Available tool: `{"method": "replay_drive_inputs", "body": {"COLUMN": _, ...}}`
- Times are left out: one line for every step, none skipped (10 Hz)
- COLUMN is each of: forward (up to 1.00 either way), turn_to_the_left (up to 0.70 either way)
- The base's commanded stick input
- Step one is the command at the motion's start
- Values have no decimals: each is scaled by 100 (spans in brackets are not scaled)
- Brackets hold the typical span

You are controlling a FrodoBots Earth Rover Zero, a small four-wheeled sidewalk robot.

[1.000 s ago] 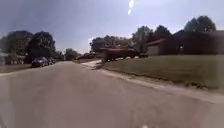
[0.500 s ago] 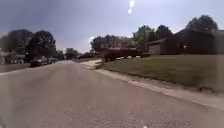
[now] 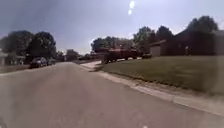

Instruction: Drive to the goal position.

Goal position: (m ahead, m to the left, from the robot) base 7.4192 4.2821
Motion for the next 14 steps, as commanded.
{"method": "replay_drive_inputs", "body": {"forward": 70, "turn_to_the_left": 0}}
{"method": "replay_drive_inputs", "body": {"forward": 70, "turn_to_the_left": 11}}
{"method": "replay_drive_inputs", "body": {"forward": 70, "turn_to_the_left": 29}}
{"method": "replay_drive_inputs", "body": {"forward": 70, "turn_to_the_left": 35}}
{"method": "replay_drive_inputs", "body": {"forward": 70, "turn_to_the_left": 35}}
{"method": "replay_drive_inputs", "body": {"forward": 70, "turn_to_the_left": 35}}
{"method": "replay_drive_inputs", "body": {"forward": 70, "turn_to_the_left": 35}}
{"method": "replay_drive_inputs", "body": {"forward": 70, "turn_to_the_left": 35}}
{"method": "replay_drive_inputs", "body": {"forward": 70, "turn_to_the_left": 35}}
{"method": "replay_drive_inputs", "body": {"forward": 70, "turn_to_the_left": 35}}
{"method": "replay_drive_inputs", "body": {"forward": 70, "turn_to_the_left": 35}}
{"method": "replay_drive_inputs", "body": {"forward": 70, "turn_to_the_left": 35}}
{"method": "replay_drive_inputs", "body": {"forward": 70, "turn_to_the_left": 35}}
{"method": "replay_drive_inputs", "body": {"forward": 70, "turn_to_the_left": 31}}
